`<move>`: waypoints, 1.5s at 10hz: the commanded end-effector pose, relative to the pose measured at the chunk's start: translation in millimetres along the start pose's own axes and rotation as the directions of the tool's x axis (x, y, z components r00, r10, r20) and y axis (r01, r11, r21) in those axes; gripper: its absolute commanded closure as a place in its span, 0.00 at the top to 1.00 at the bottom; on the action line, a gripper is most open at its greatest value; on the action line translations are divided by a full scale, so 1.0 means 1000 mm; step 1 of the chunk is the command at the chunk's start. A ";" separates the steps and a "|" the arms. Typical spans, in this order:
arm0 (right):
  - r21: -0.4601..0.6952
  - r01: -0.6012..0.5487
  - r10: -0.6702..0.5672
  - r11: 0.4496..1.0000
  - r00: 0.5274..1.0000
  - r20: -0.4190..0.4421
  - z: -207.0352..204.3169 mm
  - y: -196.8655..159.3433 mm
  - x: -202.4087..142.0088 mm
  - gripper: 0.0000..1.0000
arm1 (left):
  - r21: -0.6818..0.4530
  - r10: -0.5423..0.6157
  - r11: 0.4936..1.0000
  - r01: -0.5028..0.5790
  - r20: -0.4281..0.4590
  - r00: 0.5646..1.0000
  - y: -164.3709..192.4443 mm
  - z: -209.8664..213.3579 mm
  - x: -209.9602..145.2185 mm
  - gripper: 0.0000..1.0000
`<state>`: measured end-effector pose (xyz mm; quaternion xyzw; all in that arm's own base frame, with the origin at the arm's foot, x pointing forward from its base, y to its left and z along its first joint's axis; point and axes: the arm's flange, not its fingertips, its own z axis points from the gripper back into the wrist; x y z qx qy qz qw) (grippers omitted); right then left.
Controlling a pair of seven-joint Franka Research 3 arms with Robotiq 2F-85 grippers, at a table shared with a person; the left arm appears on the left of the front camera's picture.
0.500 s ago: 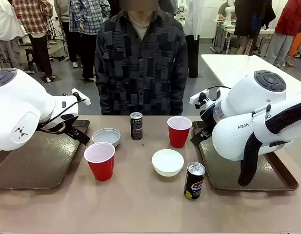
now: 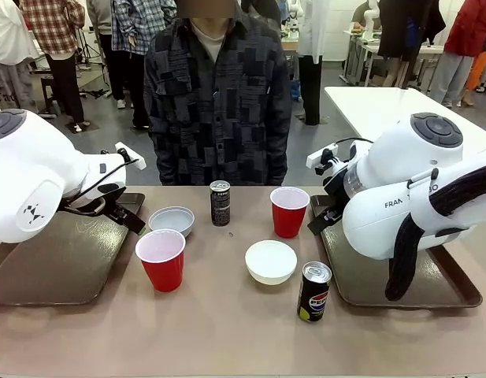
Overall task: Prepare tableware on both trays.
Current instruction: Pick up a Picnic Bowl from the table and place it on a Handle tray.
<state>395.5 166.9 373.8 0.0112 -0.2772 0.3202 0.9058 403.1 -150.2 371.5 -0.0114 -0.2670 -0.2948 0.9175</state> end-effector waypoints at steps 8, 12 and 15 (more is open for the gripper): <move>0.000 0.000 0.000 1.000 1.000 0.000 0.000 0.000 0.000 1.00 | 0.000 0.000 1.000 0.000 0.000 1.000 0.000 0.000 0.000 1.00; -0.002 0.015 -0.015 1.000 0.993 -0.114 0.091 0.027 -0.024 1.00 | 0.000 -0.006 1.000 0.006 -0.118 0.993 -0.030 0.124 -0.020 1.00; -0.014 0.094 -0.094 0.996 0.960 -0.265 0.137 0.047 -0.081 1.00 | -0.123 -0.009 0.992 -0.022 -0.250 0.968 -0.051 0.172 -0.054 1.00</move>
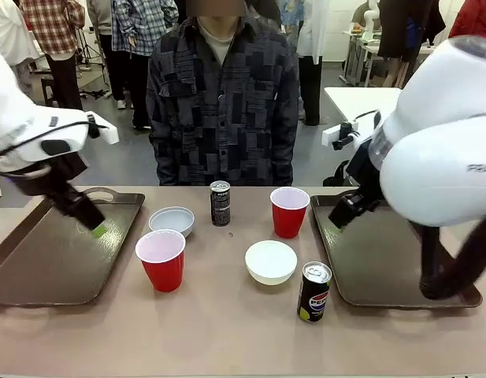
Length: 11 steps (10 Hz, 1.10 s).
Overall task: Prepare tableware on both trays.
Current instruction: Pick up a Picnic Bowl from the table and place it on a Handle tray.
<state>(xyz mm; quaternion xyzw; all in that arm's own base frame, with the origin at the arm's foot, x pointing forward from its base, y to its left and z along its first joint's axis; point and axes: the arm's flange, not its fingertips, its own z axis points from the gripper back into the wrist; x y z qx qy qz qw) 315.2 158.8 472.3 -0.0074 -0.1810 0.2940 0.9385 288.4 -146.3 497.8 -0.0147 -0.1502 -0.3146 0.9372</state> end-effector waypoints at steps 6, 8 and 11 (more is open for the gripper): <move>-0.011 0.056 -0.057 0.998 0.991 -0.125 0.028 0.014 -0.030 1.00 | -0.019 0.018 1.000 -0.019 -0.066 0.998 -0.011 0.023 -0.026 1.00; 0.068 0.105 -0.094 0.992 0.986 -0.140 0.030 -0.006 -0.041 1.00 | -0.165 0.099 0.980 -0.110 -0.072 0.993 0.020 0.023 -0.028 1.00; 0.446 0.304 -0.326 0.842 0.945 -0.028 0.052 -0.098 -0.107 1.00 | -0.593 0.266 0.786 -0.174 0.071 0.961 0.094 0.046 -0.067 1.00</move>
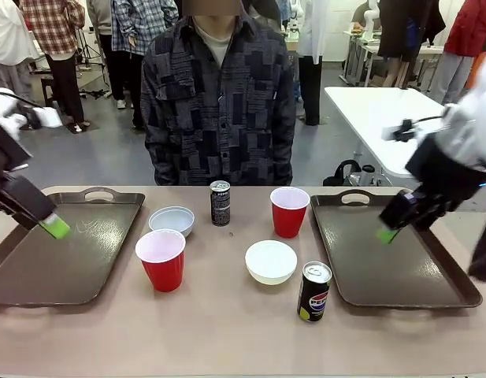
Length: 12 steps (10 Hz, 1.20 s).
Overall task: Prepare tableware on both trays.
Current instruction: Pick up a Picnic Bowl from the table and place it on a Handle tray.
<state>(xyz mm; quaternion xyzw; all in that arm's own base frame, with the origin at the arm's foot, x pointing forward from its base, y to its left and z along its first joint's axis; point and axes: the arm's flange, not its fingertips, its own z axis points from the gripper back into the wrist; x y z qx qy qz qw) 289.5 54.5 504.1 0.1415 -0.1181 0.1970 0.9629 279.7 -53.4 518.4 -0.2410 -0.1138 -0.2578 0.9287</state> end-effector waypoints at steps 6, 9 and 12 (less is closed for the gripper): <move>0.573 0.238 -0.398 0.784 0.901 0.170 0.030 -0.159 -0.112 1.00 | -0.301 0.253 0.943 -0.143 0.366 0.896 0.092 0.100 -0.078 1.00; 0.607 0.284 -0.447 0.742 0.885 0.132 0.019 -0.187 -0.113 1.00 | -0.349 0.365 0.905 -0.243 0.347 0.864 0.148 0.098 -0.105 1.00; 0.642 0.321 -0.501 0.696 0.858 0.115 0.013 -0.209 -0.120 1.00 | -0.354 0.414 0.887 -0.298 0.320 0.852 0.183 0.100 -0.123 1.00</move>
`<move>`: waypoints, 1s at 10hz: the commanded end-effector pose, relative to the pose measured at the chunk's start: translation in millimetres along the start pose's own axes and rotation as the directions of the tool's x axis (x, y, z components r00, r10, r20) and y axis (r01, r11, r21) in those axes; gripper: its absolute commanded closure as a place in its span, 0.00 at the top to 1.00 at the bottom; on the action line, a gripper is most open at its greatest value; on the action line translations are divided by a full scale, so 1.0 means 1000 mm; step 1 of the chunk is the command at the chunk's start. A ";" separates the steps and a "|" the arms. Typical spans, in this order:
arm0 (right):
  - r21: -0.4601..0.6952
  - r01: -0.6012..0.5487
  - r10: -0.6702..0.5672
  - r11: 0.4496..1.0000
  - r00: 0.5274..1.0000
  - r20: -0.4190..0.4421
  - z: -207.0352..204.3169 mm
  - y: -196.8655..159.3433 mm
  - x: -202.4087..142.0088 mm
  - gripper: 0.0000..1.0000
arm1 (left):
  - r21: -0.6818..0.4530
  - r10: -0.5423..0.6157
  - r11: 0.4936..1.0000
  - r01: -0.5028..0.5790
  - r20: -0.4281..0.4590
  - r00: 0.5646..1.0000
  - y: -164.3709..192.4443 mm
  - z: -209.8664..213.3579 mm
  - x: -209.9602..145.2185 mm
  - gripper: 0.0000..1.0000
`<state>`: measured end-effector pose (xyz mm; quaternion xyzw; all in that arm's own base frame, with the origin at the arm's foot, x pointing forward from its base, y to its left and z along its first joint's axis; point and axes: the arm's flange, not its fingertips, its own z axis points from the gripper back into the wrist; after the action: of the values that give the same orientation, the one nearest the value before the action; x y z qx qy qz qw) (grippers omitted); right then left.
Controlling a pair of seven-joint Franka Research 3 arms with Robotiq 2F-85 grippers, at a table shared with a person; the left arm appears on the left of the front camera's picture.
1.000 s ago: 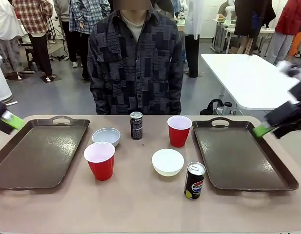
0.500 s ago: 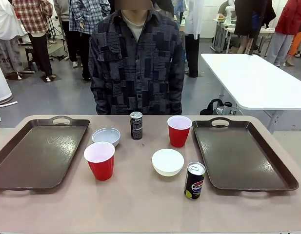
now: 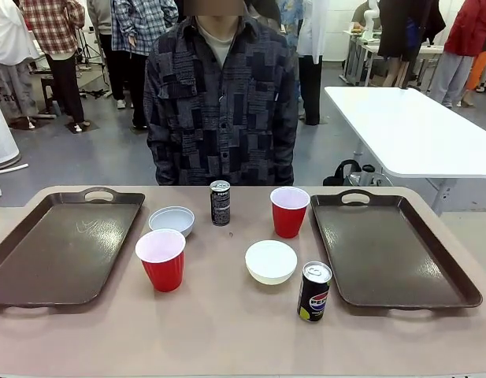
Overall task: Prepare tableware on both trays.
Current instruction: Pick up a Picnic Bowl from the table and place it on a Handle tray.
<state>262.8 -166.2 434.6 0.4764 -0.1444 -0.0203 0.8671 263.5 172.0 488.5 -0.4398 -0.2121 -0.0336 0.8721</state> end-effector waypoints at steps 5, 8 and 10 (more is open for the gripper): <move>0.023 0.018 -0.019 1.000 0.999 0.029 0.014 -0.013 0.001 1.00 | 0.054 0.027 0.998 -0.026 -0.027 0.999 0.021 0.031 0.008 1.00; 0.006 0.023 -0.023 1.000 1.000 0.015 0.011 -0.012 0.002 1.00 | 0.096 0.020 0.995 -0.018 -0.021 1.000 0.019 0.032 0.007 1.00; -0.006 0.040 -0.040 0.999 0.999 0.014 0.013 -0.011 0.000 1.00 | 0.048 0.050 0.998 -0.050 -0.001 0.999 0.019 0.030 0.011 1.00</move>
<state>261.2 -181.7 432.8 0.4716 -0.1387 -0.0410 0.8699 268.5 207.5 495.9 -0.4195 -0.2003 -0.0066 0.8854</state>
